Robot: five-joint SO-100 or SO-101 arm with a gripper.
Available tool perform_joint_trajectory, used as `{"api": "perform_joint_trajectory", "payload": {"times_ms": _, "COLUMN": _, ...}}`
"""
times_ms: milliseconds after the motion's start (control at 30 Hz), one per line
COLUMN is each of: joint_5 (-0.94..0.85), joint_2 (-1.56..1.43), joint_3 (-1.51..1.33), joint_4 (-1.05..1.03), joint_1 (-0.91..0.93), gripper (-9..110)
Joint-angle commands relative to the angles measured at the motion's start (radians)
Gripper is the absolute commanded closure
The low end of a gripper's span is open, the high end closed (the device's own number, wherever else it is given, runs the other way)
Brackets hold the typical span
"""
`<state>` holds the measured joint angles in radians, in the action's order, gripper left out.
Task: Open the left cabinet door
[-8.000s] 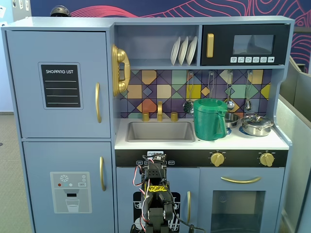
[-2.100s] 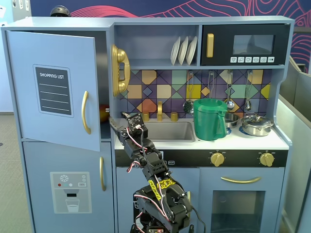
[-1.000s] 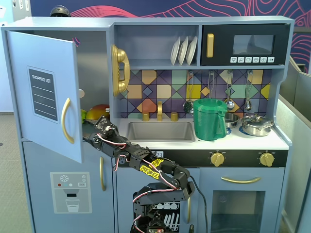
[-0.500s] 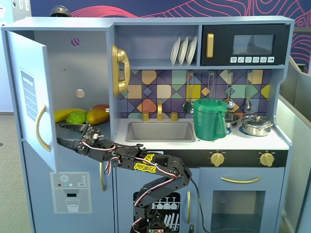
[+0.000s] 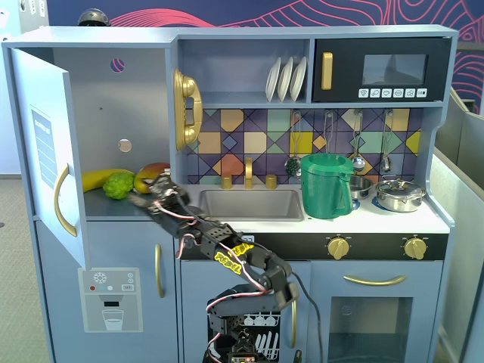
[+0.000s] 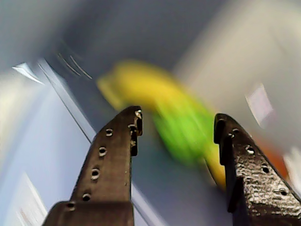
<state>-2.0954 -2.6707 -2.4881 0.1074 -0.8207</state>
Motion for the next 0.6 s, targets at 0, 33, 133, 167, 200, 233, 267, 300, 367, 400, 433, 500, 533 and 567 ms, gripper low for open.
{"api": "perform_joint_trajectory", "payload": {"times_ms": 0, "joint_5": 0.097, "joint_2": -0.074, "joint_3": -0.08, "joint_4": -0.04, "joint_1": 0.207, "gripper": 90}}
{"api": "perform_joint_trajectory", "payload": {"times_ms": 33, "joint_5": 0.114, "joint_2": -0.084, "joint_3": -0.104, "joint_4": -0.04, "joint_1": 0.249, "gripper": 90}}
{"api": "perform_joint_trajectory", "payload": {"times_ms": 133, "joint_5": 0.186, "joint_2": -0.118, "joint_3": -0.141, "joint_4": -0.098, "joint_1": 0.354, "gripper": 90}}
{"api": "perform_joint_trajectory", "payload": {"times_ms": 167, "joint_5": 0.193, "joint_2": -0.123, "joint_3": -0.156, "joint_4": -0.107, "joint_1": 0.387, "gripper": 90}}
{"api": "perform_joint_trajectory", "payload": {"times_ms": 200, "joint_5": 0.206, "joint_2": -0.127, "joint_3": -0.164, "joint_4": -0.13, "joint_1": 0.422, "gripper": 90}}
{"api": "perform_joint_trajectory", "payload": {"times_ms": 233, "joint_5": 0.232, "joint_2": -0.135, "joint_3": -0.166, "joint_4": -0.166, "joint_1": 0.456, "gripper": 90}}
{"api": "perform_joint_trajectory", "payload": {"times_ms": 267, "joint_5": 0.265, "joint_2": -0.143, "joint_3": -0.163, "joint_4": -0.21, "joint_1": 0.489, "gripper": 90}}
{"api": "perform_joint_trajectory", "payload": {"times_ms": 300, "joint_5": 0.281, "joint_2": -0.149, "joint_3": -0.16, "joint_4": -0.262, "joint_1": 0.522, "gripper": 90}}
{"api": "perform_joint_trajectory", "payload": {"times_ms": 367, "joint_5": 0.313, "joint_2": -0.169, "joint_3": -0.172, "joint_4": -0.327, "joint_1": 0.578, "gripper": 90}}
{"api": "perform_joint_trajectory", "payload": {"times_ms": 400, "joint_5": 0.325, "joint_2": -0.176, "joint_3": -0.173, "joint_4": -0.383, "joint_1": 0.603, "gripper": 90}}
{"api": "perform_joint_trajectory", "payload": {"times_ms": 433, "joint_5": 0.339, "joint_2": -0.181, "joint_3": -0.184, "joint_4": -0.425, "joint_1": 0.627, "gripper": 90}}
{"api": "perform_joint_trajectory", "payload": {"times_ms": 500, "joint_5": 0.379, "joint_2": -0.186, "joint_3": -0.201, "joint_4": -0.497, "joint_1": 0.673, "gripper": 90}}
{"api": "perform_joint_trajectory", "payload": {"times_ms": 533, "joint_5": 0.403, "joint_2": -0.186, "joint_3": -0.212, "joint_4": -0.526, "joint_1": 0.695, "gripper": 90}}
{"api": "perform_joint_trajectory", "payload": {"times_ms": 567, "joint_5": 0.423, "joint_2": -0.183, "joint_3": -0.219, "joint_4": -0.566, "joint_1": 0.713, "gripper": 90}}
